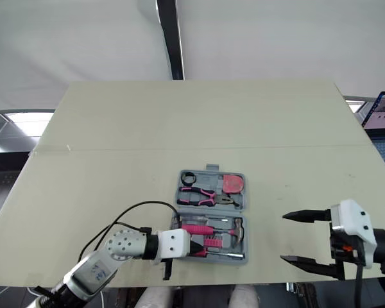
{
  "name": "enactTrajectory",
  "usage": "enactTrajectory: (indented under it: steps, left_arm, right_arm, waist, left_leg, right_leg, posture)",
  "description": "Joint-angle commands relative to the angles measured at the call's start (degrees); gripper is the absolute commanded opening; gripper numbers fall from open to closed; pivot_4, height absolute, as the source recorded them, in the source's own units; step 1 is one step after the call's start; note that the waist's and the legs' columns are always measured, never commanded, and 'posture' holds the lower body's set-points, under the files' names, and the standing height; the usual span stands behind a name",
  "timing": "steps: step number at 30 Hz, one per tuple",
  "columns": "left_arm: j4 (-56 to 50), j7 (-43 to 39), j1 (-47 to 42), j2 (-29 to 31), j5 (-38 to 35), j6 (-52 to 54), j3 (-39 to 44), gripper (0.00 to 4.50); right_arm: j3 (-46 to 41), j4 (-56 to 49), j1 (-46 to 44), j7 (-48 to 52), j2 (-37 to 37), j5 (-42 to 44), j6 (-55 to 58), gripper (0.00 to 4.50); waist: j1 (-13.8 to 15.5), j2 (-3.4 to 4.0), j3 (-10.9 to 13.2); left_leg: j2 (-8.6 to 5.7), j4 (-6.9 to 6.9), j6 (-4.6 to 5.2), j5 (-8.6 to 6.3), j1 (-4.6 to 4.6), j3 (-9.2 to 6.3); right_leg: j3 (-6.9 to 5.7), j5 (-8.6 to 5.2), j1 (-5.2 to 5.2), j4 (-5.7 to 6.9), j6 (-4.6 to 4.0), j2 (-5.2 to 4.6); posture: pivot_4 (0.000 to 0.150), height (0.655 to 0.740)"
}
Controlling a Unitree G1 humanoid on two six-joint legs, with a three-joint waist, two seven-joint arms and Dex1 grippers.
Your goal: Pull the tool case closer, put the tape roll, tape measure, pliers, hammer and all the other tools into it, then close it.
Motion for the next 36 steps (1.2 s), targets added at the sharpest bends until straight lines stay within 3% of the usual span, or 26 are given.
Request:
enactTrajectory:
  steps: [1, 6, 12, 15, 23, 32, 36]
  left_arm:
    - [-1.63, 0.83, 4.28, -0.79, -5.72, 7.9, 5.78, 0.03]
    - [-10.43, 3.46, 10.14, -1.64, -14.92, 11.24, 20.2, 0.03]
    - [-16.59, 5.59, 21.9, -0.28, -19.94, 11.78, 37.07, 0.03]
    - [-16.39, 6.59, 27.74, -0.07, -19.19, 9.7, 43.0, 0.89]
    - [-14.81, 7.13, 41.36, -5.8, -20.3, 2.12, 50.06, 4.49]
    - [-12.98, 8.86, 43.54, -8.47, -19.91, -1.12, 50.27, 4.49]
    - [-13.63, 9.75, 39.86, -6.89, -19.89, 3.49, 47.4, 4.49]
  right_arm:
    - [0.5, -1.09, -1.04, -1.91, -0.39, 1.0, 1.89, 4.5]
    - [5.81, -1.0, -4.66, -7.99, 3.14, -2.53, 0.3, 4.5]
    - [9.1, -1.68, -3.19, -13.02, 6.87, -5.18, -0.04, 4.5]
    - [9.29, -1.64, -0.97, -13.71, 8.1, -5.87, -1.37, 4.5]
    - [9.16, 0.03, 3.66, -15.4, 10.28, -6.3, -2.07, 4.5]
    - [9.41, 2.61, 4.96, -15.75, 10.8, -8.07, -4.89, 4.5]
    - [10.55, 2.48, 3.72, -15.32, 8.22, -5.13, 2.73, 4.5]
  waist:
    - [-0.15, 0.0, 0.0]
    - [-0.49, -0.07, 0.05]
    - [-0.17, -0.07, 0.07]
    - [-0.21, -0.08, 0.07]
    - [-0.4, -0.1, 0.09]
    - [-0.32, -0.09, 0.08]
    - [-0.25, -0.09, 0.08]
  left_leg:
    - [0.0, 0.0, 0.0, 0.0, 0.0, 0.0]
    - [0.02, -0.02, -0.01, 0.0, -0.02, -0.01]
    - [0.01, -0.01, -0.01, 0.0, -0.09, -0.04]
    - [0.0, -0.02, -0.01, 0.0, -0.08, -0.03]
    - [0.01, -0.06, -0.01, -0.04, -0.06, 0.02]
    - [0.01, -0.06, 0.02, -0.08, -0.08, 0.02]
    - [0.01, -0.06, 0.02, -0.08, -0.07, 0.02]
  right_leg:
    - [0.01, 0.0, -0.01, 0.01, 0.0, 0.0]
    - [-0.01, 0.0, -0.08, 0.03, 0.0, 0.01]
    - [-0.01, 0.0, -0.1, -0.02, 0.0, -0.03]
    - [-0.01, 0.0, -0.09, -0.05, 0.0, -0.02]
    - [0.02, -0.01, -0.08, -0.12, -0.01, -0.02]
    - [0.02, -0.02, -0.09, -0.15, -0.03, -0.02]
    - [0.02, -0.02, -0.09, -0.13, -0.03, -0.01]
  posture:
    - [0.15, 0.74]
    - [0.15, 0.74]
    - [0.15, 0.74]
    - [0.15, 0.74]
    - [0.15, 0.74]
    - [0.15, 0.74]
    - [0.15, 0.74]
